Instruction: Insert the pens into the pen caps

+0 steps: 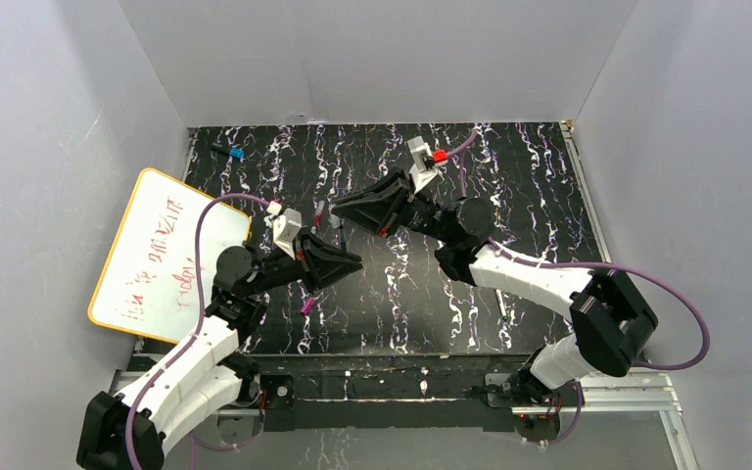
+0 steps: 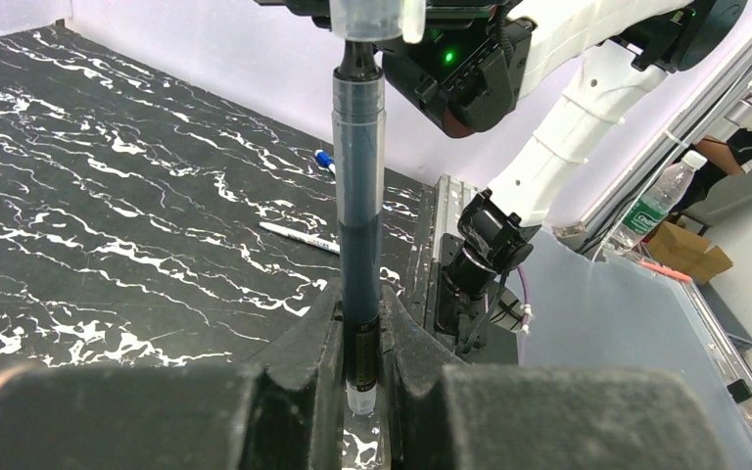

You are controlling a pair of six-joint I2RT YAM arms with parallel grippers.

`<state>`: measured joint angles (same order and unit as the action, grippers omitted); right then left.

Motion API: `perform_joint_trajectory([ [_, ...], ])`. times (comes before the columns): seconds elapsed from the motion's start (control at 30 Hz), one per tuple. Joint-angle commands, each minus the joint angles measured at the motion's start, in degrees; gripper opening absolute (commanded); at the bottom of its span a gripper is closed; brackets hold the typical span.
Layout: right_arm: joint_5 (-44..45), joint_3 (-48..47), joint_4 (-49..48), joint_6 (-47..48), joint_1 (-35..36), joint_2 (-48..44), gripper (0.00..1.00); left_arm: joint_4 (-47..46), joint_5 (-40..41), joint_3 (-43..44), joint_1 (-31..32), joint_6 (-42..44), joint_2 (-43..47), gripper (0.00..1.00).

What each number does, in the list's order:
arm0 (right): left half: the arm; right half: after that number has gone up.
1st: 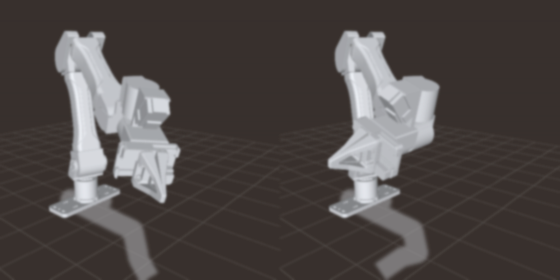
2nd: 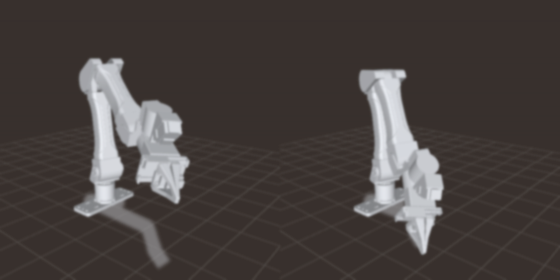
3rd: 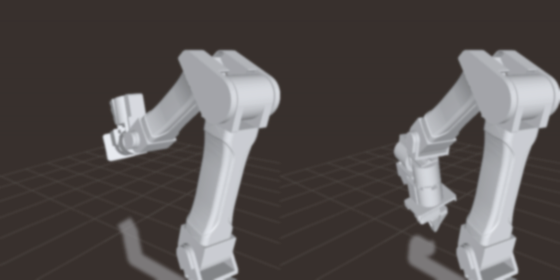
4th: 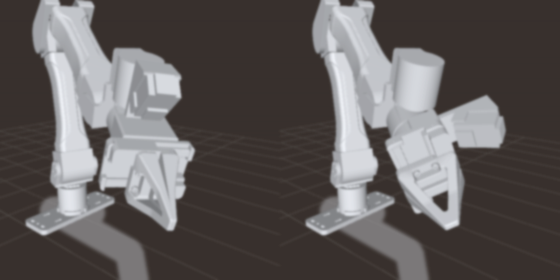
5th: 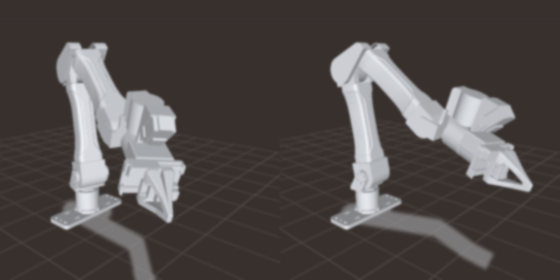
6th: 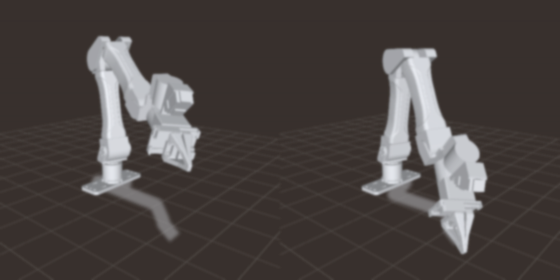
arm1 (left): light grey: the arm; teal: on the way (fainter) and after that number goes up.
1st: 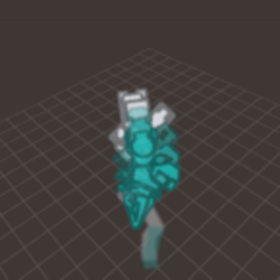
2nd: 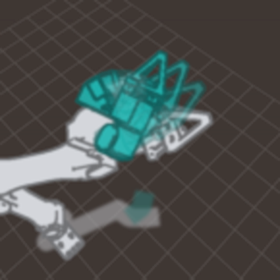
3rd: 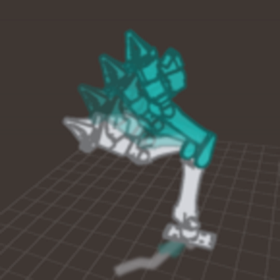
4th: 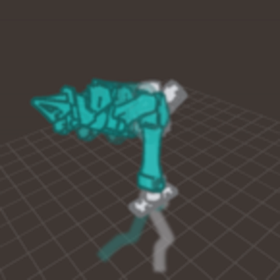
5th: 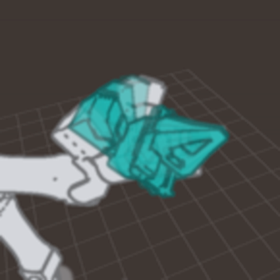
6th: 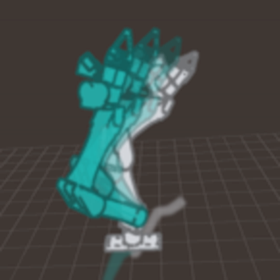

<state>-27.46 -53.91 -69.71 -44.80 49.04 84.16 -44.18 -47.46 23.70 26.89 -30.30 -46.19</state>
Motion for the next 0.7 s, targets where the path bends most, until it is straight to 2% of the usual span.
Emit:
perform_joint_trajectory([
  [0.0,-0.4,-2.7,-4.5,1.6,0.2,-0.7,0.01,-2.8,-2.0,-0.3,0.5,-0.6,0.5,0.0],
  [0.67,0.6,-1.5,0.5,9.5,0.2,-5.2,0.01,-2.6,-1.8,-0.4,0.6,-0.9,1.0,0.0],
])
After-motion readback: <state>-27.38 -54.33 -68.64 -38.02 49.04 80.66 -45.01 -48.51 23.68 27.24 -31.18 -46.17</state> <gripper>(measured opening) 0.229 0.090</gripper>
